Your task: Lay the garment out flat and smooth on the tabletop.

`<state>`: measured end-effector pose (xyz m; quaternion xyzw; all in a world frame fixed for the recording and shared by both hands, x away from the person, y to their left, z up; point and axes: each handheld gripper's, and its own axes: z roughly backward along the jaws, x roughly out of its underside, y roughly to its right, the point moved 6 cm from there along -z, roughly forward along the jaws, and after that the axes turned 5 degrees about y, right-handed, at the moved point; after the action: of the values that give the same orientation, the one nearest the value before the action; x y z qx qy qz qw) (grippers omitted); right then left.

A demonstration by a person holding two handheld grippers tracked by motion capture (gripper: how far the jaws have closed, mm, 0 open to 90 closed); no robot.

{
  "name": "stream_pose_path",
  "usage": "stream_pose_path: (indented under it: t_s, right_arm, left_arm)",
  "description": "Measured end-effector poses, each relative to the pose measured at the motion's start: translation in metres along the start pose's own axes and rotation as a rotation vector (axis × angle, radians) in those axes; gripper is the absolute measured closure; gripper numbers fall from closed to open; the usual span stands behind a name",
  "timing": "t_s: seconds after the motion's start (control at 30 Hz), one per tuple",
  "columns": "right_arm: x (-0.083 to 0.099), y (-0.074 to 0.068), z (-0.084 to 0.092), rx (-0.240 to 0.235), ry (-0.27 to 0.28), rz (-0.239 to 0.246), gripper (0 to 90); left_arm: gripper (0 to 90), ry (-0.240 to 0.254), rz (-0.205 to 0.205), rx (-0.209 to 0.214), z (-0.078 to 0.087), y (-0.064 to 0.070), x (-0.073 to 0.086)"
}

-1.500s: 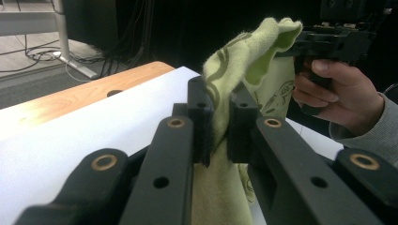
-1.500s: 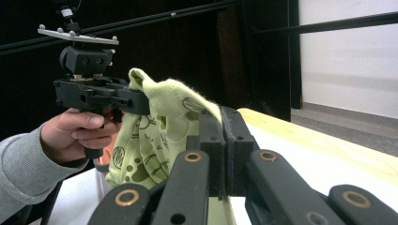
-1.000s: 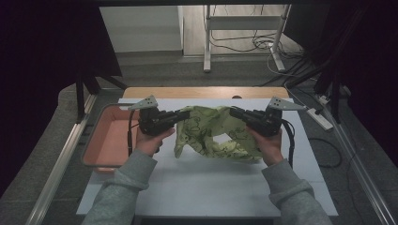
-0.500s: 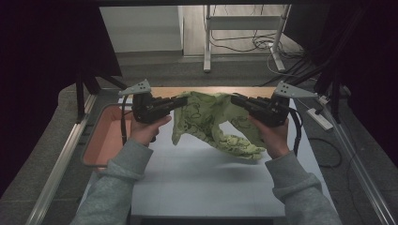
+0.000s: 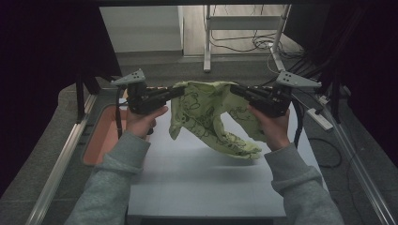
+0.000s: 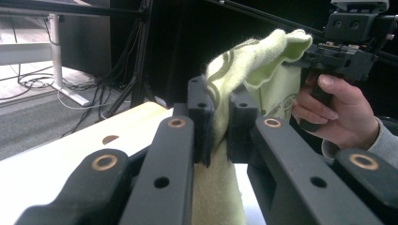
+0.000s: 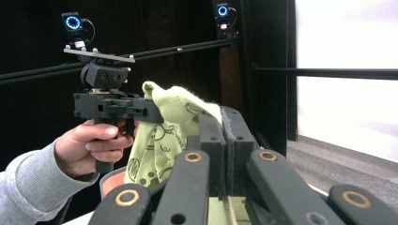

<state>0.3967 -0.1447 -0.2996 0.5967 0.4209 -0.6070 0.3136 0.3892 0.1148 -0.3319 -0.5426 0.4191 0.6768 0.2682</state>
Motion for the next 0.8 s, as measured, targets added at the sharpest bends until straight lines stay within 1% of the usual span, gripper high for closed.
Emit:
stream_pose_path:
  t_s: [0.1,0.27,0.47,0.7,0.8]
  right_arm:
    - [0.000,0.001,-0.001,0.002,-0.001,-0.003,88.2]
    - [-0.004,0.002,-0.002,0.003,0.005,-0.010,88.2]
    - [-0.013,0.000,-0.003,-0.001,0.018,-0.010,88.2]
    - [-0.018,-0.001,-0.002,-0.001,0.022,-0.017,88.2]
    - [-0.021,-0.002,-0.001,-0.002,0.027,-0.011,88.2]
  left_arm:
    - [82.5,-0.002,-0.002,-0.002,0.000,-0.001,-0.001]
    - [82.5,-0.003,-0.002,-0.002,0.000,-0.001,-0.006]
    - [82.5,0.000,-0.015,-0.004,0.001,0.003,-0.017]
    - [82.5,-0.003,-0.009,0.001,0.002,0.006,-0.023]
    - [82.5,-0.006,-0.021,-0.002,0.003,0.008,-0.028]
